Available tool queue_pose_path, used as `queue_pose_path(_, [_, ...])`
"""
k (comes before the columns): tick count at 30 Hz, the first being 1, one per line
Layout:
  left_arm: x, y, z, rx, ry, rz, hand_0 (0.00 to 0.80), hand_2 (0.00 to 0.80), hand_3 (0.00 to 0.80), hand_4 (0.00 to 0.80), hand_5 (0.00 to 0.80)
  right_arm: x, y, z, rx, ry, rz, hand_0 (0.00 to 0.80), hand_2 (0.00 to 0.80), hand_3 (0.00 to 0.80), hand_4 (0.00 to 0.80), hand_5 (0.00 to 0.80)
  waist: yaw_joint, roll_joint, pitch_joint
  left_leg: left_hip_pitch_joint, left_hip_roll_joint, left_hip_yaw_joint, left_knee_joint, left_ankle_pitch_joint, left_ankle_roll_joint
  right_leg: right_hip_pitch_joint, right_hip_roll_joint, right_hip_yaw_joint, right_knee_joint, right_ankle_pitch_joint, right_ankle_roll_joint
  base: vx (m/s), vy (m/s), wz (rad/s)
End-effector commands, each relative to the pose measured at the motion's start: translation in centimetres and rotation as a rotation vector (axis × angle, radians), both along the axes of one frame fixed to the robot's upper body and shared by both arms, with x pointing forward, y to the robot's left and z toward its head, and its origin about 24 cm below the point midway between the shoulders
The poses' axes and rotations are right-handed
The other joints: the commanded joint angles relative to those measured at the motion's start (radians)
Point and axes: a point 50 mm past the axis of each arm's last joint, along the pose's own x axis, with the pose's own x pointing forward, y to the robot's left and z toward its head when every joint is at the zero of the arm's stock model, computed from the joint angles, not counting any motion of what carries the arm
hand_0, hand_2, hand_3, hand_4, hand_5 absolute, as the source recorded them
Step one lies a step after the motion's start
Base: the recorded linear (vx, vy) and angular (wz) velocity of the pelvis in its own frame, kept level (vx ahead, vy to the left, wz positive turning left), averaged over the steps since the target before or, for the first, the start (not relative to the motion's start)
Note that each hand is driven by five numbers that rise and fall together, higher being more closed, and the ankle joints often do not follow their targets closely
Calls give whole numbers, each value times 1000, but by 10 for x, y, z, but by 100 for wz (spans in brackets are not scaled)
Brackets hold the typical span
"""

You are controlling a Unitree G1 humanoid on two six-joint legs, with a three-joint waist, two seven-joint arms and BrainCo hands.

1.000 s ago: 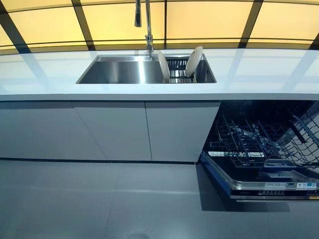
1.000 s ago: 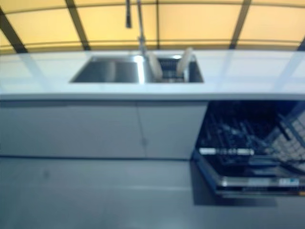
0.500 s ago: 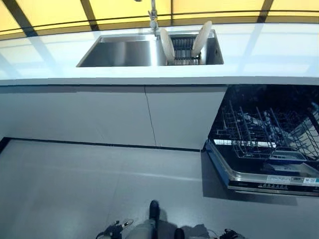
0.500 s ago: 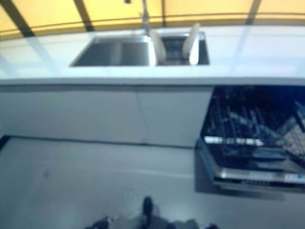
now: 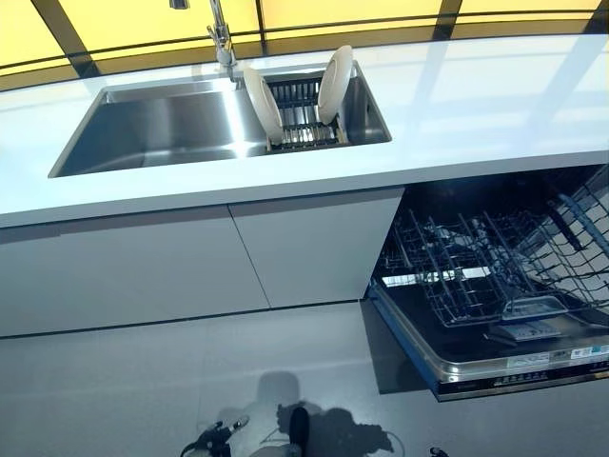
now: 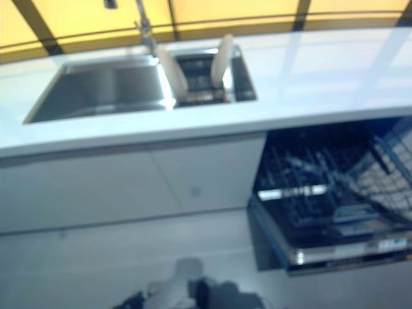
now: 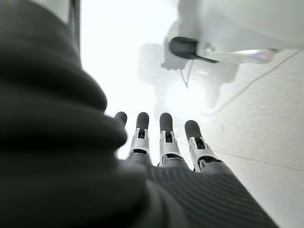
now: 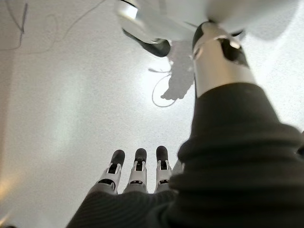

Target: Take plates into dishwasher

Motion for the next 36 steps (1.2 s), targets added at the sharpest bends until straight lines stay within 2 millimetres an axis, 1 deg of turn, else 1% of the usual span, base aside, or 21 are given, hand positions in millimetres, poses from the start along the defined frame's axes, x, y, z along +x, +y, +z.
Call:
queue_pose_path(1, [-18,-23,-9,-50,47,35,0,0,0,0,0,-18,19,-6,57,14,-25,0,0,0,0,0,-12,36,-56,-128,29,23,157,-140,-8,42,-32,-20,8,99,24,194,90,7])
queue_pose_path(6, [-17,-23,-9,-40,61,-5,0,0,0,0,0,-18,21,-7,57,-15,-122,0,0,0,0,0,-13,37,-80,-92,1,30,175,-185,32,32,-63,-32,93,122,53,213,144,5])
queue_pose_path(9, [-15,-23,-8,-13,60,-29,0,0,0,0,0,-17,23,-6,45,-17,-140,0,0,0,0,0,-13,43,-97,-32,-39,8,125,-183,66,-25,-117,-39,257,254,67,257,236,7])
queue_pose_path(10, [-15,-23,-8,-12,61,-45,0,0,0,0,0,-16,24,-6,41,-20,-142,0,0,0,0,0,-16,48,-97,-8,-51,4,103,-182,77,-76,-148,-38,365,307,68,175,262,-2])
queue_pose_path(11, [-15,-23,-8,-11,63,-60,0,0,0,0,0,-15,24,-6,38,-30,-145,0,0,0,0,0,-20,55,-94,9,-61,5,86,-178,86,-157,-165,-22,488,331,64,128,223,-9])
queue_pose_path(12, [-14,-22,-8,-5,66,-79,0,0,0,0,0,-15,23,-5,39,-40,-149,0,0,0,0,0,-29,59,-92,21,-67,4,73,-172,90,-214,-154,0,570,329,55,104,158,-5])
queue_pose_path(13, [-13,-21,-8,3,70,-98,0,0,0,0,0,-14,25,-5,46,-50,-151,0,0,0,0,0,-40,68,-82,48,-64,2,57,-167,88,-275,-116,27,608,317,40,87,69,5])
queue_pose_path(14, [-13,-21,-7,5,71,-103,0,0,0,0,0,-14,25,-5,48,-52,-149,0,0,0,0,0,-43,71,-81,56,-60,-3,48,-161,84,-294,-97,28,600,297,33,119,0,18])
queue_pose_path(15, [-11,-18,-7,8,70,-113,0,0,0,0,0,-14,26,-5,50,-53,-133,0,0,0,0,0,-50,86,-77,84,-40,-12,15,-142,68,-320,-49,15,529,230,15,117,-61,23])
queue_pose_path(16, [-9,-17,-6,7,68,-117,0,0,0,0,0,-14,26,-6,51,-52,-113,0,0,0,0,0,-51,101,-76,102,-17,-7,-4,-126,54,-326,-20,3,409,197,9,154,-87,25])
queue_pose_path(17, [-8,-17,-6,3,68,-120,0,0,0,0,0,-14,26,-6,55,-51,-92,0,0,0,0,0,-49,111,-76,115,2,0,-16,-118,43,-318,5,-1,254,196,13,128,-86,12])
queue_pose_path(18, [-8,-17,-6,3,69,-122,0,0,0,0,0,-14,26,-6,60,-50,-85,0,0,0,0,0,-49,114,-72,127,10,1,-24,-120,39,-312,26,8,158,217,22,151,-132,0])
queue_pose_path(19, [-8,-17,-6,5,64,-124,0,0,0,0,0,-15,25,-7,69,-52,-72,0,0,0,0,0,-52,108,-74,137,9,6,-23,-131,36,-324,47,40,33,281,46,145,-147,-17])
queue_pose_path(20, [-8,-17,-6,9,59,-133,0,0,0,0,0,-15,24,-7,75,-53,-66,0,0,0,0,0,-57,99,-76,141,1,2,-6,-150,37,-347,67,78,-14,323,58,165,-164,-16])
queue_pose_path(21, [-6,-16,-5,15,53,-152,0,0,0,0,0,-16,22,-7,81,-52,-71,0,0,0,0,0,-61,92,-76,142,-2,-12,14,-170,41,-345,79,97,7,316,50,223,-171,-7])
queue_pose_path(22, [-5,-18,-5,23,54,-184,0,0,0,0,0,-16,19,-7,85,-39,-59,0,0,0,0,0,-62,82,-82,155,-1,-28,37,-186,42,-318,85,89,27,290,31,268,-193,18])
queue_pose_path(23, [-6,-20,-6,38,60,-218,0,0,0,0,0,-18,14,-7,90,-20,-47,0,0,0,0,0,-62,73,-87,163,0,-31,50,-199,44,-293,91,87,27,275,25,291,-219,37])
queue_pose_path(26, [-7,-14,-5,94,53,-256,0,0,0,0,0,-21,-1,-6,124,-10,-68,0,0,0,0,0,-43,36,-89,186,11,-30,55,-217,44,-220,88,61,-27,267,24,198,-191,48])
queue_pose_path(28, [-8,-7,-4,121,69,-279,0,0,0,0,0,-19,-9,-5,149,-9,-91,0,0,0,0,0,-26,16,-98,195,15,-32,30,-209,39,-183,84,49,-76,279,29,156,-127,29])
queue_pose_path(32, [-15,-1,-6,117,90,-308,0,0,0,0,0,-16,-16,-3,155,-2,-112,0,0,0,0,0,-12,8,-111,206,21,-19,-1,-205,41,-160,80,36,-98,276,31,140,-26,7])
queue_pose_path(36, [-21,3,-7,128,107,-323,0,0,0,0,0,-17,-15,-4,158,18,-119,0,0,0,0,0,-11,10,-109,220,26,-8,-18,-206,51,-160,81,28,-63,250,29,120,-6,-11])
